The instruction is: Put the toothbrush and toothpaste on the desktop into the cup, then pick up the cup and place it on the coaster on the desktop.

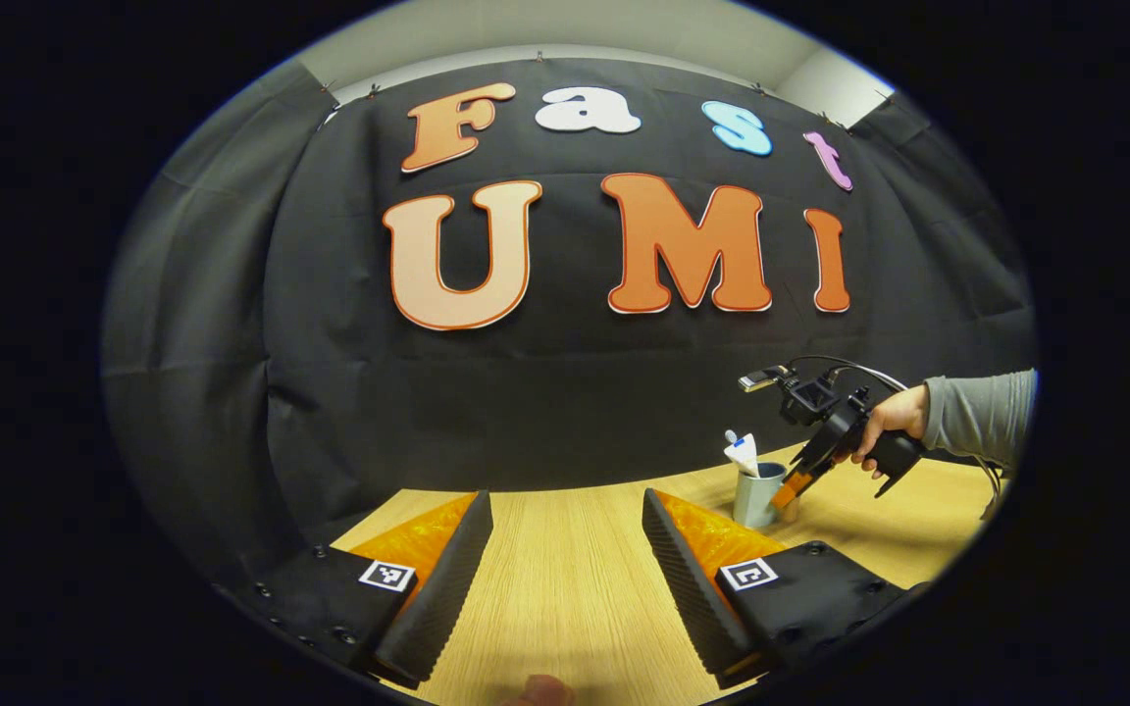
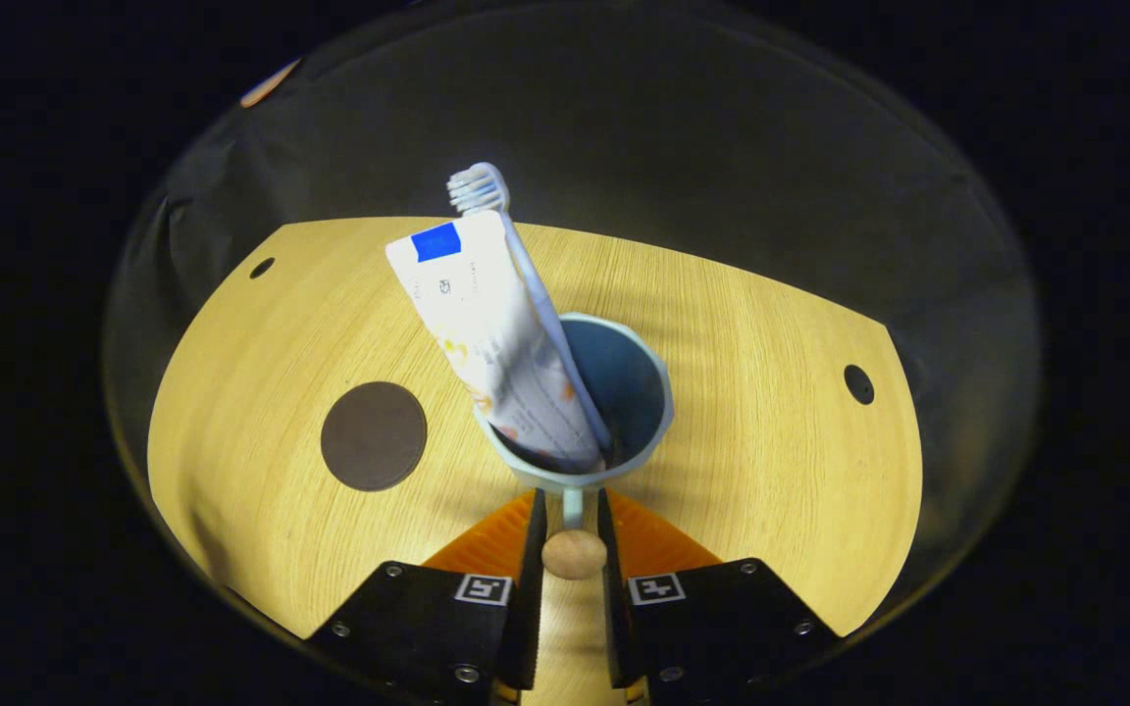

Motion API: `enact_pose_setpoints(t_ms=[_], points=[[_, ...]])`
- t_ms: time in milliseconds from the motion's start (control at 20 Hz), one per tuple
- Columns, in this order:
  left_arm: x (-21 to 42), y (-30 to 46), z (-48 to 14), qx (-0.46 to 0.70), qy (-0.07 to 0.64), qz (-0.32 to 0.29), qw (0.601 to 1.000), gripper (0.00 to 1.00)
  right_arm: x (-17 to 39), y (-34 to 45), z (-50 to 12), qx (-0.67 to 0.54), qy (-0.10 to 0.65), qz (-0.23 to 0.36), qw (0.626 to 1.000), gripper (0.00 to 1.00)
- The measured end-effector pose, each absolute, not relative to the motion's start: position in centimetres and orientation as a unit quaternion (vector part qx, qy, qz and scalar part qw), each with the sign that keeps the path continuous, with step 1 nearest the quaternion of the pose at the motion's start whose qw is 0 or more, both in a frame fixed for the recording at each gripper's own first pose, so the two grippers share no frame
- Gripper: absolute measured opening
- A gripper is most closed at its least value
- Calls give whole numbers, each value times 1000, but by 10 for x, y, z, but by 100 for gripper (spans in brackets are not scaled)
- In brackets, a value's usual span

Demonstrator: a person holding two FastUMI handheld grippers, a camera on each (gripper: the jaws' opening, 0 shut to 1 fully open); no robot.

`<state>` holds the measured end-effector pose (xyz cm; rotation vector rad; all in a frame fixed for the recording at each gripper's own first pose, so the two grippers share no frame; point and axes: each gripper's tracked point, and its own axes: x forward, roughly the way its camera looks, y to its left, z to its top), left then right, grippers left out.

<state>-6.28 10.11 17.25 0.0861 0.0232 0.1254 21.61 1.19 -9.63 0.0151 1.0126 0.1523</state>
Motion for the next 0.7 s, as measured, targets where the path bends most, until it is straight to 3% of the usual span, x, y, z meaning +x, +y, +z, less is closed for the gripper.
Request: enact_pose_setpoints(t_ms=[350, 700], points=[[-75, 106, 164, 23, 12, 68, 997, 97, 216, 12, -97, 12, 476, 58, 877, 20], [-83, 107, 167, 26, 8, 74, 997, 99, 222, 14, -96, 1, 445, 89, 891, 20]])
